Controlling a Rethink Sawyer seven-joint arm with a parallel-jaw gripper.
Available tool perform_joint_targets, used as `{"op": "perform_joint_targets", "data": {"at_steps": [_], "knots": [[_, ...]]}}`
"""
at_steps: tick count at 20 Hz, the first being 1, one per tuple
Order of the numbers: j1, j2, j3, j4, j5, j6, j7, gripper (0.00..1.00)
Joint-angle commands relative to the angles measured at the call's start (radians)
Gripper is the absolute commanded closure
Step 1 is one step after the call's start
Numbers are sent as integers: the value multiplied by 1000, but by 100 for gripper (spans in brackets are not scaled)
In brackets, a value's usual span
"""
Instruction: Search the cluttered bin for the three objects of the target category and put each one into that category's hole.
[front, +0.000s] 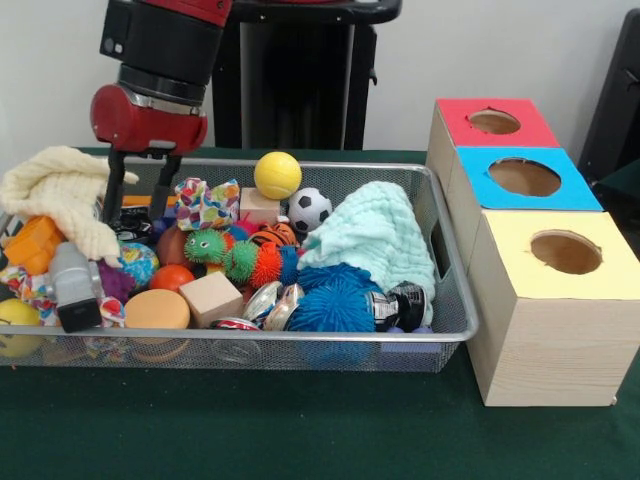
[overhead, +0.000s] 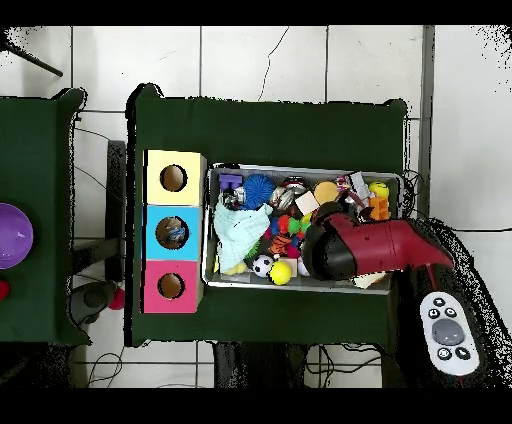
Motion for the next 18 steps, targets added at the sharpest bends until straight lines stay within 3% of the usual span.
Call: {"op": "perform_joint_targets", "data": {"at_steps": [1, 15, 18], "knots": [[27, 39, -38, -59, -107, -22, 51, 0], [64, 89, -84, -128, -216, -57, 63, 0], [23, 100, -61, -135, -201, -51, 50, 0]]}}
